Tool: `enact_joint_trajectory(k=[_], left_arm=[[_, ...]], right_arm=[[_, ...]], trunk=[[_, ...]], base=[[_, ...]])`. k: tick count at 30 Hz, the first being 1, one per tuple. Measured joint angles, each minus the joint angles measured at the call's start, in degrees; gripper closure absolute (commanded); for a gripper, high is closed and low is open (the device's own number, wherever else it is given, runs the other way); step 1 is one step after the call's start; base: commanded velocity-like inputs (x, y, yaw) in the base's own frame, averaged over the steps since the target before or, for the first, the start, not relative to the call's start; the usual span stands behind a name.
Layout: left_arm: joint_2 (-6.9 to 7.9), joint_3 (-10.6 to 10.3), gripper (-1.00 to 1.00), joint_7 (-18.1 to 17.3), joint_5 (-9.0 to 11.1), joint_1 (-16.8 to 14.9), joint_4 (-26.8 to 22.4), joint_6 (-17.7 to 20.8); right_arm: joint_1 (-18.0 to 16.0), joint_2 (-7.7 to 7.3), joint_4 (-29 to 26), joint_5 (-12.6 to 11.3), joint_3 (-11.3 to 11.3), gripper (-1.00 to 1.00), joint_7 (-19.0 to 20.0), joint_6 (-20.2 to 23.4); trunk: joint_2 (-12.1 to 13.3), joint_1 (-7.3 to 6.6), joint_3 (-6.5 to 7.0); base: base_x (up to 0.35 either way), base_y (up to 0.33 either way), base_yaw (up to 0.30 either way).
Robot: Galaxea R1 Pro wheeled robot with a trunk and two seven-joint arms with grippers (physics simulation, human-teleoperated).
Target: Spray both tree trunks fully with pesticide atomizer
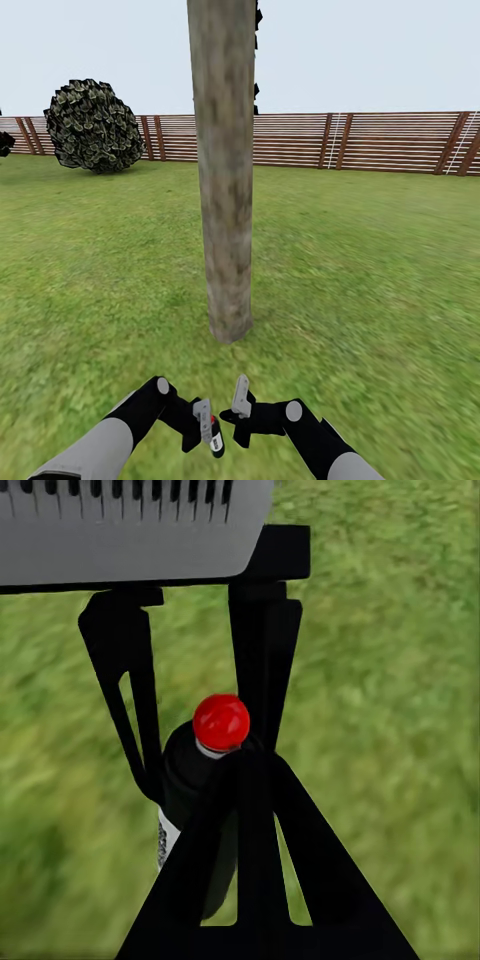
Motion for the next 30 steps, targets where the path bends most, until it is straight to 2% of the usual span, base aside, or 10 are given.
enact_joint_trajectory(k=[4, 11, 16, 18, 30], left_arm=[[-0.04, 0.01, 1.0, -0.09, 0.1, 0.0, 0.49, -2.3], [-0.03, 0.02, 1.0, -0.13, 0.25, -0.09, 0.63, -3.0], [0.2, -0.04, 1.0, -0.46, 2.91, -0.16, 0.55, -3.29], [0.25, -0.07, 1.0, -0.9, 3.34, -0.17, 0.47, -3.35], [0.37, -0.08, 1.0, -1.28, 3.64, -0.18, 0.37, -3.4]], right_arm=[[0.0, 0.0, 0.0, 0.0, -0.01, 1.0, 0.0, 0.0], [0.0, 0.0, 0.0, 0.0, -0.01, 1.0, 0.0, 0.0], [0.0, 0.0, -0.01, 0.0, -0.01, 1.0, 0.0, 0.0], [0.0, 0.0, -0.04, 0.0, -0.01, 1.0, 0.0, 0.0], [0.0, 0.0, -0.06, 0.03, -0.01, 1.0, 0.0, 0.0]], trunk=[[0.0, 0.0, 0.0], [0.0, 0.0, 0.0], [0.0, 0.0, 0.0], [0.0, 0.0, 0.0], [0.0, 0.0, 0.0]], base=[[0.0, 0.0, 0.0], [0.0, 0.0, 0.0], [0.0, 0.0, 0.0], [0.0, 0.0, 0.0], [0.0, 0.0, 0.0]])
